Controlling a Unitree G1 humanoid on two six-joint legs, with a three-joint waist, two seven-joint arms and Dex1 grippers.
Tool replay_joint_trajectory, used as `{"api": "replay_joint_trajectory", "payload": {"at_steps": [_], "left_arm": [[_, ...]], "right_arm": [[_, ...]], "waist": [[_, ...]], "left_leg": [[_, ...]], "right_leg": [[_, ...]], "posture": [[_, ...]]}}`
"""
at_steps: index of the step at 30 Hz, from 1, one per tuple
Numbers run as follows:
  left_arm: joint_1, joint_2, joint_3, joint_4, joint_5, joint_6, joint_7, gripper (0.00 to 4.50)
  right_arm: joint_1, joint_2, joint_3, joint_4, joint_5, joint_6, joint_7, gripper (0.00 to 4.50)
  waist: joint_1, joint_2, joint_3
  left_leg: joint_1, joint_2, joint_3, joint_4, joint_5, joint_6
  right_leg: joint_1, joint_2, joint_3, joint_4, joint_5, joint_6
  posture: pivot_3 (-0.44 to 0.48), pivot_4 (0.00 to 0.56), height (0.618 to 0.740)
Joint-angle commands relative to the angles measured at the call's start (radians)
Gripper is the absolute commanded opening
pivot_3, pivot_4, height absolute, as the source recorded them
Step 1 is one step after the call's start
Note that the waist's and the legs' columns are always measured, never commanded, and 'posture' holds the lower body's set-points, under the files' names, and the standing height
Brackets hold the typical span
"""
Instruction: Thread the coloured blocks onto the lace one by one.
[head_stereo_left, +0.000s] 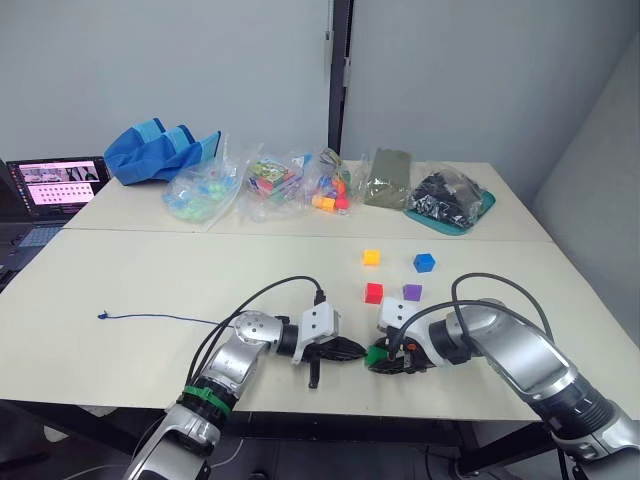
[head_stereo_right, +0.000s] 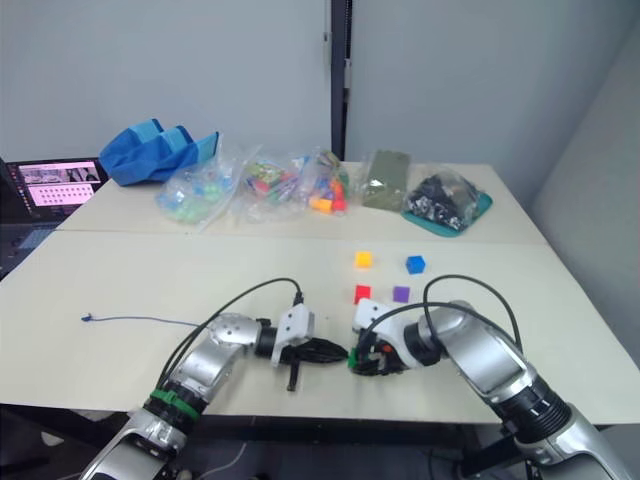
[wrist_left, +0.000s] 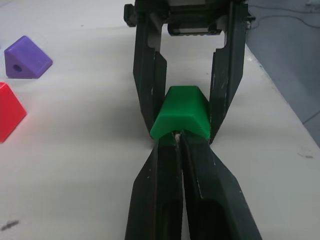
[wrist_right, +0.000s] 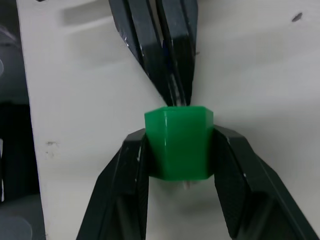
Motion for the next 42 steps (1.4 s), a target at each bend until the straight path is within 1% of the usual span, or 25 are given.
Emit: {"api": "replay_joint_trajectory", "payload": {"at_steps": [1, 3, 6, 9, 13, 16, 20, 24, 25, 28, 32, 37, 39, 40, 42], "left_arm": [[-0.01, -0.016, -0.003, -0.003, 0.001, 0.001, 0.011, 0.0], [-0.006, -0.002, 0.004, -0.021, -0.013, 0.031, -0.003, 0.68], [0.003, 0.065, 0.007, -0.056, 0.002, 0.016, -0.032, 1.57], [0.005, 0.099, 0.006, -0.063, 0.001, 0.032, -0.043, 2.6], [0.005, 0.121, -0.002, -0.035, 0.021, 0.024, -0.026, 2.61], [0.001, 0.119, 0.001, -0.019, 0.022, 0.021, -0.022, 2.61], [-0.002, 0.112, 0.002, -0.02, 0.008, 0.031, -0.038, 1.46], [-0.005, 0.103, -0.001, -0.023, -0.001, 0.046, -0.048, 0.16], [-0.006, 0.095, -0.002, -0.026, -0.011, 0.061, -0.056, 0.0], [-0.011, 0.055, -0.015, -0.046, -0.022, 0.106, -0.05, 0.0], [-0.022, 0.023, -0.025, -0.036, 0.005, 0.102, -0.027, 0.0], [-0.026, 0.022, -0.033, -0.033, 0.015, 0.125, -0.031, 0.0], [-0.03, 0.024, -0.008, -0.04, -0.008, 0.141, -0.029, 0.6], [-0.032, 0.026, -0.001, -0.043, -0.014, 0.146, -0.03, 0.81], [-0.032, 0.032, 0.005, -0.051, -0.018, 0.148, -0.034, 1.5]], "right_arm": [[-0.007, 0.013, 0.005, -0.033, 0.014, 0.003, -0.007, 1.27], [-0.005, 0.012, 0.004, -0.034, 0.016, 0.003, -0.009, 1.27], [0.002, 0.01, 0.0, -0.034, 0.017, 0.001, -0.012, 1.27], [0.001, 0.01, 0.0, -0.031, 0.019, 0.0, -0.016, 1.27], [-0.001, 0.017, 0.004, -0.025, 0.018, -0.003, -0.024, 1.27], [-0.003, 0.022, 0.005, -0.021, 0.016, -0.006, -0.028, 1.27], [-0.003, 0.024, 0.006, -0.02, 0.015, -0.009, -0.031, 1.27], [-0.004, 0.027, 0.007, -0.017, 0.014, -0.011, -0.032, 1.27], [-0.004, 0.027, 0.008, -0.017, 0.013, -0.012, -0.033, 1.27], [-0.002, 0.029, 0.01, -0.018, 0.012, -0.013, -0.035, 1.27], [-0.002, 0.03, 0.01, -0.018, 0.011, -0.014, -0.036, 1.27], [-0.002, 0.03, 0.01, -0.018, 0.011, -0.015, -0.036, 1.27], [-0.001, 0.03, 0.009, -0.017, 0.011, -0.015, -0.037, 1.27], [-0.001, 0.03, 0.009, -0.017, 0.011, -0.016, -0.038, 1.27], [-0.001, 0.03, 0.008, -0.019, 0.011, -0.015, -0.039, 1.27]], "waist": [[0.0, 0.0, 0.0], [0.0, 0.0, 0.0], [-0.005, 0.0, 0.0], [-0.006, 0.0, 0.0], [-0.001, 0.0, 0.0], [0.0, 0.0, 0.0], [0.001, 0.0, 0.0], [0.0, 0.0, 0.0], [0.0, 0.0, 0.0], [0.0, 0.0, 0.0], [-0.001, 0.0, 0.0], [0.001, 0.0, 0.0], [0.0, 0.0, 0.0], [0.0, 0.0, 0.0], [0.0, 0.0, 0.0]], "left_leg": [[0.0, 0.0, 0.0, 0.0, 0.0, 0.0], [0.0, 0.0, 0.0, 0.0, 0.0, 0.0], [0.0, 0.0, 0.0, 0.0, 0.0, 0.0], [0.0, 0.0, 0.0, -0.001, 0.0, 0.0], [0.0, 0.0, 0.0, 0.0, 0.0, 0.0], [0.0, 0.0, 0.0, 0.0, 0.0, 0.0], [0.0, 0.0, 0.0, 0.0, 0.0, 0.0], [0.0, 0.0, 0.0, 0.0, 0.0, 0.0], [0.0, 0.0, 0.0, 0.0, 0.0, 0.0], [0.0, 0.0, 0.0, 0.0, 0.0, 0.0], [0.0, 0.0, 0.0, 0.0, 0.0, 0.0], [0.0, 0.0, 0.0, 0.0, 0.0, 0.0], [0.0, 0.0, 0.0, 0.0, 0.0, 0.0], [0.0, 0.0, 0.0, 0.0, 0.0, 0.0], [0.0, 0.0, 0.0, 0.0, 0.0, 0.0]], "right_leg": [[0.0, 0.0, 0.0, 0.0, 0.0, 0.0], [0.0, 0.0, 0.0, 0.0, 0.0, 0.0], [0.0, 0.0, 0.0, 0.0, 0.0, 0.0], [0.0, 0.0, 0.0, 0.001, 0.0, 0.0], [0.0, 0.0, 0.0, 0.0, 0.0, 0.0], [0.0, 0.0, 0.0, 0.0, 0.0, 0.0], [0.0, 0.0, 0.0, 0.0, 0.0, 0.0], [0.0, 0.0, 0.0, 0.0, 0.0, 0.0], [0.0, 0.0, 0.0, 0.0, 0.0, 0.0], [0.0, 0.0, 0.0, 0.0, 0.0, 0.0], [0.0, 0.0, 0.0, 0.0, 0.0, 0.0], [0.0, 0.0, 0.0, 0.0, 0.0, 0.0], [0.0, 0.0, 0.0, 0.0, 0.0, 0.0], [0.0, 0.0, 0.0, 0.0, 0.0, 0.0], [0.0, 0.0, 0.0, 0.0, 0.0, 0.0]], "posture": [[0.0, 0.15, 0.74], [0.0, 0.15, 0.74], [0.0, 0.15, 0.74], [0.0, 0.15, 0.74], [0.0, 0.15, 0.74], [0.0, 0.15, 0.74], [0.0, 0.15, 0.74], [0.0, 0.15, 0.74], [0.0, 0.15, 0.74], [0.0, 0.15, 0.74], [0.0, 0.15, 0.74], [0.0, 0.15, 0.74], [0.0, 0.15, 0.74], [0.0, 0.15, 0.74], [0.0, 0.15, 0.74]]}}
